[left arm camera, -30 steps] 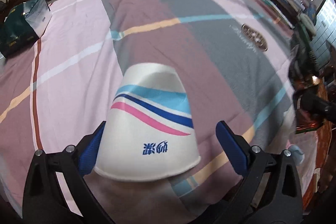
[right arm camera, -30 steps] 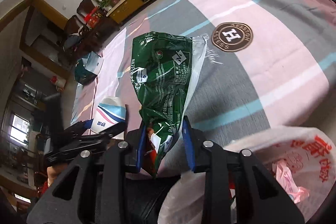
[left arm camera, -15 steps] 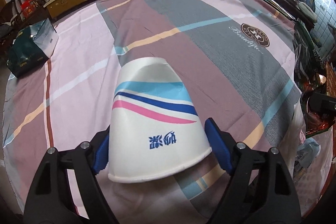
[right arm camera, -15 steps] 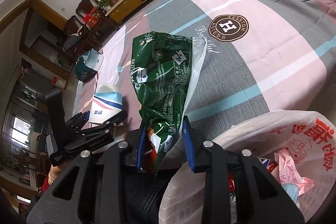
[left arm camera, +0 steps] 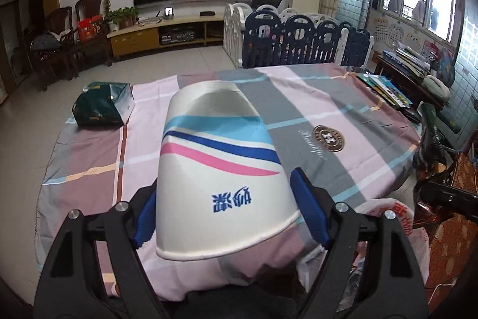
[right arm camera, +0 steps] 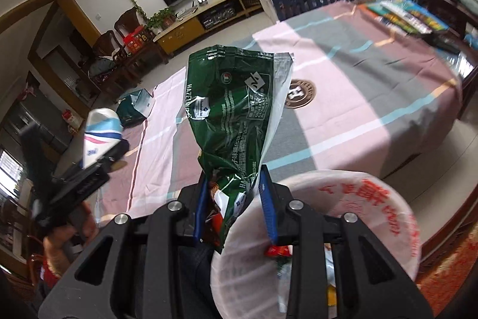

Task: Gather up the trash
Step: 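Carry the cup and packet over the wastebasket and open both tools to drop them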

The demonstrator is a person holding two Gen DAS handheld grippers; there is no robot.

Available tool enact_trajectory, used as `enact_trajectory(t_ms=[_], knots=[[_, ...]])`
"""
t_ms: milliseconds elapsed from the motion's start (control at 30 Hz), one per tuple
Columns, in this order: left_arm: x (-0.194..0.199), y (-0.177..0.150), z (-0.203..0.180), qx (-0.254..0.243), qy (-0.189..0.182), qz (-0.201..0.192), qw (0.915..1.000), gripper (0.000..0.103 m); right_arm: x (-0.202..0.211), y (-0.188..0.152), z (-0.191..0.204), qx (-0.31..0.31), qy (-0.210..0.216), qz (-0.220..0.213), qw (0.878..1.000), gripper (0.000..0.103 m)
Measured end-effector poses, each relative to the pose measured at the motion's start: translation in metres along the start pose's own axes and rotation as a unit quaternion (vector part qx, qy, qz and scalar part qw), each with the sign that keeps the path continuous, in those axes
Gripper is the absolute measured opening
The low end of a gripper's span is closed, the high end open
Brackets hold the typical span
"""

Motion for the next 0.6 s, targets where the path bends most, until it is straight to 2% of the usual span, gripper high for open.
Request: enact_trajectory(t_ms=[133,233,467,600], knots=[[0.057,0.013,-0.045,-0.041,-0.006,-0.033,0.9986,0.080,0.047,-0.004,-0.010,0.012,-0.015,-0.028,0.999,0.033],[0.085,0.012,-0.073,-0.043,-0.031,-0.039,0.9978,0.080,0.073,-0.007,-0.017,0.016,-0.021,-0.044,0.999,0.033],[0.109,-0.007,-0.129,-0.060,-0.073,-0.030,0.9951,0.080,0.120,-0.010,-0.042,0.007,-0.024,-0.078,0.997,0.033],[0.109,-0.022,-0.154,-0.071,-0.103,-0.010,0.9921,0.081,0.130,-0.017,-0.055,-0.007,-0.030,-0.075,0.997,0.033]])
Point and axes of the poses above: each gripper's, at about its wrist camera, not at the fingertips, and x roughly against the way its jaws point, z to its left, y to its top, the point moved 9 cm from there along -x, roughly the way its jaws point
